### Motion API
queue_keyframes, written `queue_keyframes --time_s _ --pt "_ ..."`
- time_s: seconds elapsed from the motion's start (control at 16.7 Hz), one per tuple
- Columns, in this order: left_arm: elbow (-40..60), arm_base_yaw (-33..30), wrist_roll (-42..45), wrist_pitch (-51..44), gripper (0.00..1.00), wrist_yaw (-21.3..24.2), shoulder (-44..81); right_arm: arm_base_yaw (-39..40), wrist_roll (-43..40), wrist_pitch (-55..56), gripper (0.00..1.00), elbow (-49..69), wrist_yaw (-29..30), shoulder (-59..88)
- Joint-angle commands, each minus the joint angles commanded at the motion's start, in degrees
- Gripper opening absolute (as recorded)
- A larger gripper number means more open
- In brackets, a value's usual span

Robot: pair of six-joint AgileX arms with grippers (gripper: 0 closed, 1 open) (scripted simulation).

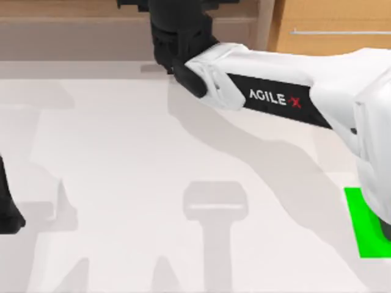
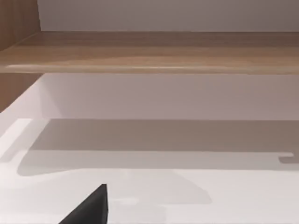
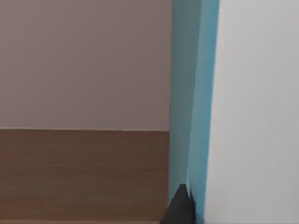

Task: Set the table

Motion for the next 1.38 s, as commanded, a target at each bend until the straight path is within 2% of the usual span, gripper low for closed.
queue_keyframes --time_s 0.12,0.18,0.72,1.14,1.38 --pt "0.0 0.0 0.0 0.0 1.0 0.0 0.0 0.0 0.0 0.0 0.02 0.0 0.0 0.0" --pt "0.0 0.0 0.0 0.0 1.0 0.0 0.0 0.0 0.0 0.0 0.0 0.0 0.0 0.0" --pt "0.0 0.0 0.0 0.0 1.0 0.0 0.0 0.26 0.09 0.03 0.0 -0.19 0.02 -0.25" --pt "0.0 0.0 0.0 0.0 1.0 0.0 0.0 2.94 0.03 2.05 0.0 -9.81 2.62 -7.16" --pt "0.0 0.0 0.0 0.0 1.0 0.0 0.0 3.27 0.18 2.54 0.0 -10.65 2.94 -8.1"
